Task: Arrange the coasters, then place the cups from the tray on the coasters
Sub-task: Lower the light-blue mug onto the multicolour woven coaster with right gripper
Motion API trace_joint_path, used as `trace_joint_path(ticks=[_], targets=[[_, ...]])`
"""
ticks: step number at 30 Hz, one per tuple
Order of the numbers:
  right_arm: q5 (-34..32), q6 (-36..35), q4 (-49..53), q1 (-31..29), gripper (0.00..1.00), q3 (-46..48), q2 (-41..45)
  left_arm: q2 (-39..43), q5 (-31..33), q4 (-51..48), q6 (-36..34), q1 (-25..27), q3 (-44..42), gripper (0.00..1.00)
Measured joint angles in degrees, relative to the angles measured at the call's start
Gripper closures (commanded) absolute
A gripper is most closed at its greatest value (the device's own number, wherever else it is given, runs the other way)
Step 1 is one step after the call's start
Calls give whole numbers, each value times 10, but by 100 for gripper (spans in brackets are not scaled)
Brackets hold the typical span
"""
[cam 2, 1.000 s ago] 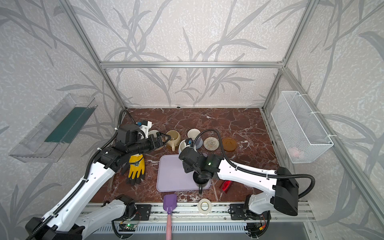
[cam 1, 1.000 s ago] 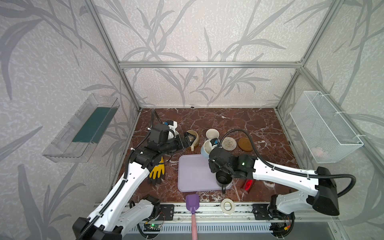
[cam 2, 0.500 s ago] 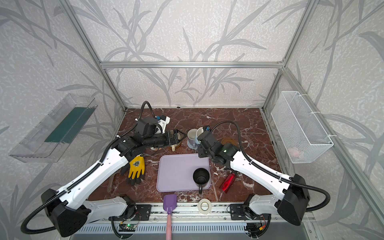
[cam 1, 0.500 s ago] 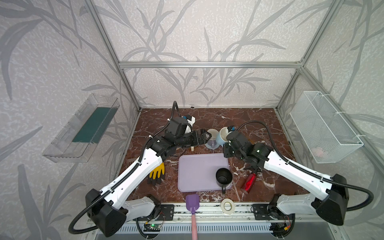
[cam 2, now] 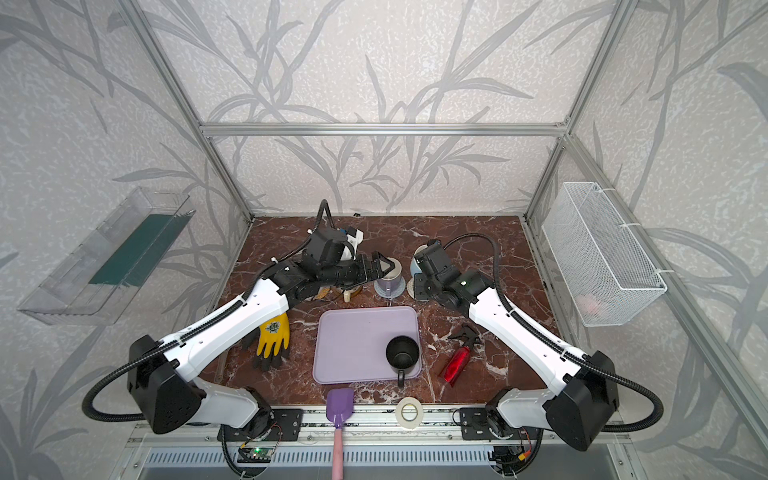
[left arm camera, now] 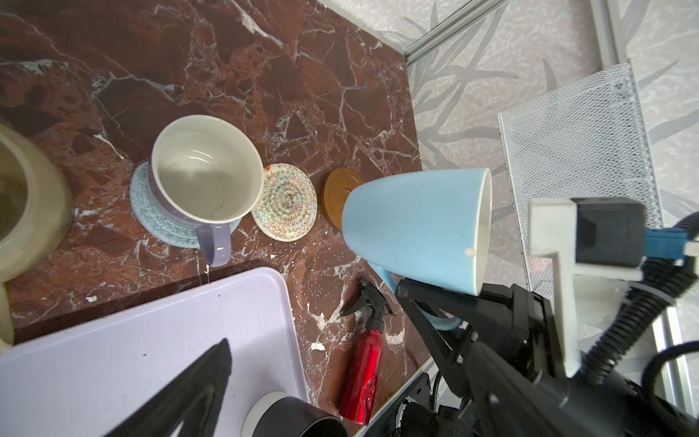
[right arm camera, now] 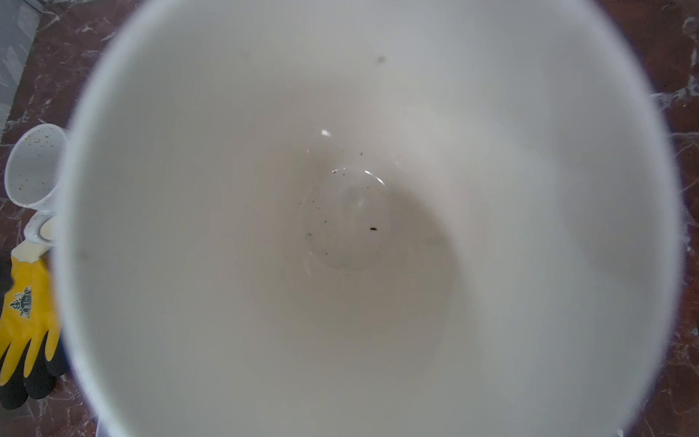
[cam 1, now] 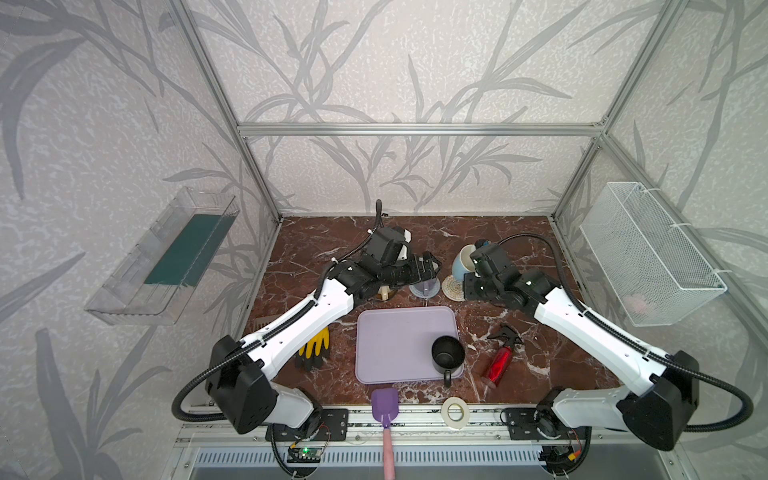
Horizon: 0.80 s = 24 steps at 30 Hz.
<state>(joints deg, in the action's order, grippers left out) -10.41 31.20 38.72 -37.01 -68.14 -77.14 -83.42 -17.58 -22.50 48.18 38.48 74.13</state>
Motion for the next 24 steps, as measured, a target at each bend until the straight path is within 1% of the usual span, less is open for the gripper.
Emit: trace_joint_path(ticks=[4,11,15,18,22,24], targets=[[16,-9,-9,0,100,-1,-26,-14,10,-12,-2,4,19,1],[17,-11,-9,6,100,-12,-85,-16,12,-15,-2,5,24,1],[20,-11,-7,18,100,-12,-113,-21,12,-30,-15,4,28,1],[23,-11,-7,32,100,-12,-127,-24,-5,-36,-19,-8,29,1],[23,-13,-6,42,100,-16,-146,-26,7,-67,-40,-14,39,1],[21,-16,2,43,100,-32,-168,-30,8,-73,-47,-16,50,1]])
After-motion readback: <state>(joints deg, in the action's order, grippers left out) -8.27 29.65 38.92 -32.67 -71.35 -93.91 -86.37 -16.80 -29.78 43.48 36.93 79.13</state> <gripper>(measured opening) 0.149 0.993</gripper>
